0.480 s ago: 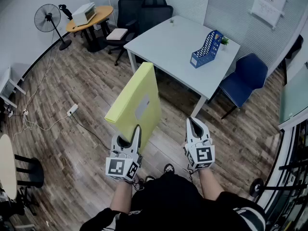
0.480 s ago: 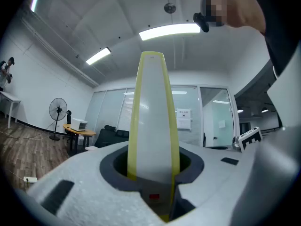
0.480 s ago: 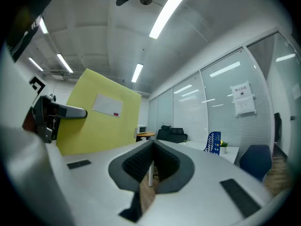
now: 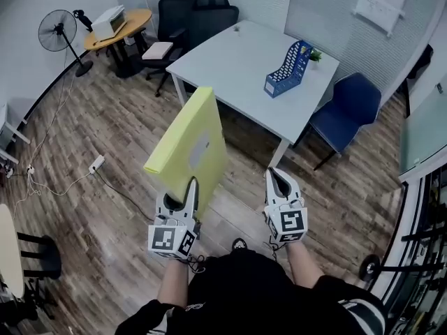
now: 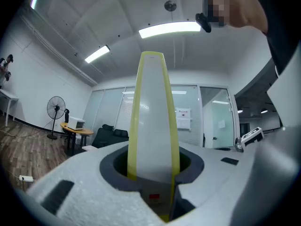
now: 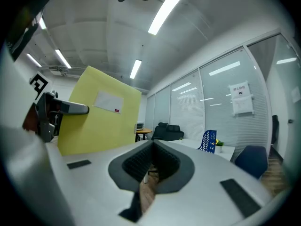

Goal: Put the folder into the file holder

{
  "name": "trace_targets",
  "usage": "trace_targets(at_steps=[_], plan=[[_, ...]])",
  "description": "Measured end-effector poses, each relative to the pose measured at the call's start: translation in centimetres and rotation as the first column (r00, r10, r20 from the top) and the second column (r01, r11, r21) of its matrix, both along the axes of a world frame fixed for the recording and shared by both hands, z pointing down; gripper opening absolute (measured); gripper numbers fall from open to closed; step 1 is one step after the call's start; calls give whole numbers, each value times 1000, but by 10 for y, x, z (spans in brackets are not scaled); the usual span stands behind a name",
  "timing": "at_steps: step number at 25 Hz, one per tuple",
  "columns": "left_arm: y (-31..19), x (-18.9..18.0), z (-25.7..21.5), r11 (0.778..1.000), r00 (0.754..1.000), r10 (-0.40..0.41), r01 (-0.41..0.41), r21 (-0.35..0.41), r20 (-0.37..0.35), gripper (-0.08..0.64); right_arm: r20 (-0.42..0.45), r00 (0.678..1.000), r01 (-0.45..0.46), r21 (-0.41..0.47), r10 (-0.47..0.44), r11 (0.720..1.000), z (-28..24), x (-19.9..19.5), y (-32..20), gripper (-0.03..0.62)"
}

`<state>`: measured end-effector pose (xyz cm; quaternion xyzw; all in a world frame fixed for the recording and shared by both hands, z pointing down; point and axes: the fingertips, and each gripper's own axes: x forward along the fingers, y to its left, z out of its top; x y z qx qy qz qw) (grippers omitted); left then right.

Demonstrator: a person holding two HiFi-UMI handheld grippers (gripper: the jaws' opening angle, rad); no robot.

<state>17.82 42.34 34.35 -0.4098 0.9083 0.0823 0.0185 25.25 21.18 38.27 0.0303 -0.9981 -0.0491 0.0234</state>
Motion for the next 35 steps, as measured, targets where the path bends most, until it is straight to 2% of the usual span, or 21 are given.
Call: trace_targets(at_steps=[7,13,16,26,31,35], plan=[[-28,-23,3,1000,1000,2,-2,16,-7,144,-16,1000,13,-10,-13,1000,11,-20,-28,5],[-44,-64,-1,1000,1000,29,-29,-7,11,146,-22,1000,-13,-25,13,1000,17,-55,-44,5],[-52,-93,4,998,998,64,-64,-6,12,146,-39,999,-36,-23,35,999,26,-76,-47,5],[-89,-220,-6,980,980,199,-199,-6,26,146,-71,990,-121,-35,118,992,26,-190,-60,5],[-104,-273,-6,961,962,274,-274,-19,5,146,-90,976,-202,-51,197,978,26,-229,-69,5],[-119,-304,0,939,939,343,-343,-14,-8,146,-114,956,-278,-73,269,958,33,-245,-78,5]])
